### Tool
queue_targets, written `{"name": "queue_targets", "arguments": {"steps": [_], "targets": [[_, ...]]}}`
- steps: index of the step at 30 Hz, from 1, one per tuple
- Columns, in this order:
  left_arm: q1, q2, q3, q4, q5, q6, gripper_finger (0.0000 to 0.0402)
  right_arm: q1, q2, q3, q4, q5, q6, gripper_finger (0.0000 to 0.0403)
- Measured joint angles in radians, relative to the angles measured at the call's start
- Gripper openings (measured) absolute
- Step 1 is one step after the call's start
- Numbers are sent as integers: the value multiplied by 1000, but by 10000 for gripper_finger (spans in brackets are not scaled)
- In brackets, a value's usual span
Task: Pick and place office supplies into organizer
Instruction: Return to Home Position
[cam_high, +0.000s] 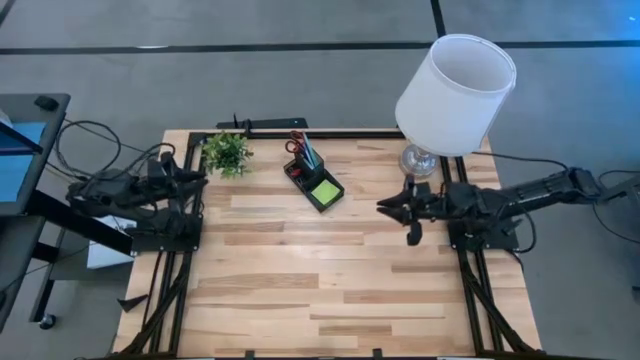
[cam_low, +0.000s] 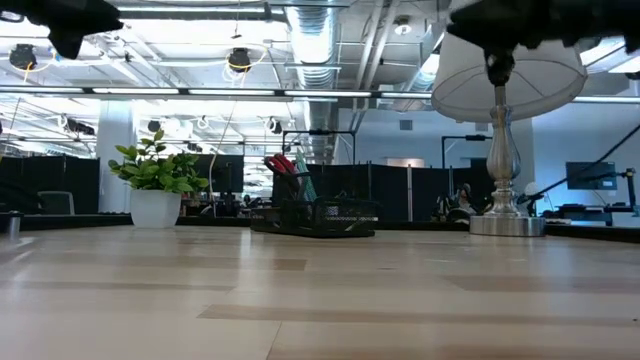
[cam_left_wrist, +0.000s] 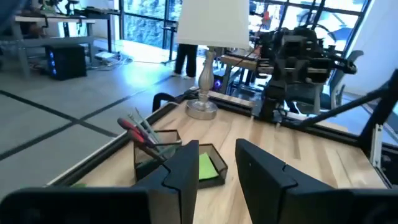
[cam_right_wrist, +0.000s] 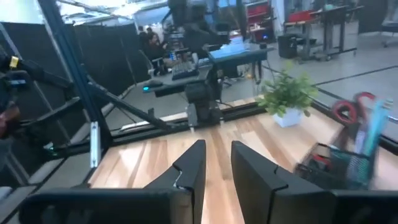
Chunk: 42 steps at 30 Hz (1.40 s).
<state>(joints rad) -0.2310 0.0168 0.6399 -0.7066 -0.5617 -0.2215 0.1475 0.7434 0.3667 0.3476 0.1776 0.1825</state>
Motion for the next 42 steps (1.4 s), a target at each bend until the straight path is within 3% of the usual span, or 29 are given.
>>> {"name": "queue_targets", "arguments": {"steps": [6, 12, 20, 23, 27, 34, 36, 42], "targets": [[0, -12, -2, -9, 23, 3, 100, -32, -161, -176, 118, -23, 5, 72], [0, -13, -4, -10, 7, 2, 100, -17, -245, -361, 314, -20, 27, 72], [0, -12, -2, -12, -6, 1, 100, -39, -316, -359, 258, -16, -13, 72], [0, -13, 14, -41, -55, 0, 100, -61, -372, -359, 217, -17, -29, 72], [0, -14, 29, -73, -107, -26, 100, -93, -486, -359, 76, -23, 11, 72], [0, -14, 29, -68, -66, -29, 100, -79, -740, -359, -153, -23, 11, 72], [0, -13, 22, -58, -67, -33, 100, -68, -741, -359, -155, -21, -7, 72], [0, -12, -65, 221, -19, 83, 100, -65, -714, -359, -186, 33, -57, 72]]}}
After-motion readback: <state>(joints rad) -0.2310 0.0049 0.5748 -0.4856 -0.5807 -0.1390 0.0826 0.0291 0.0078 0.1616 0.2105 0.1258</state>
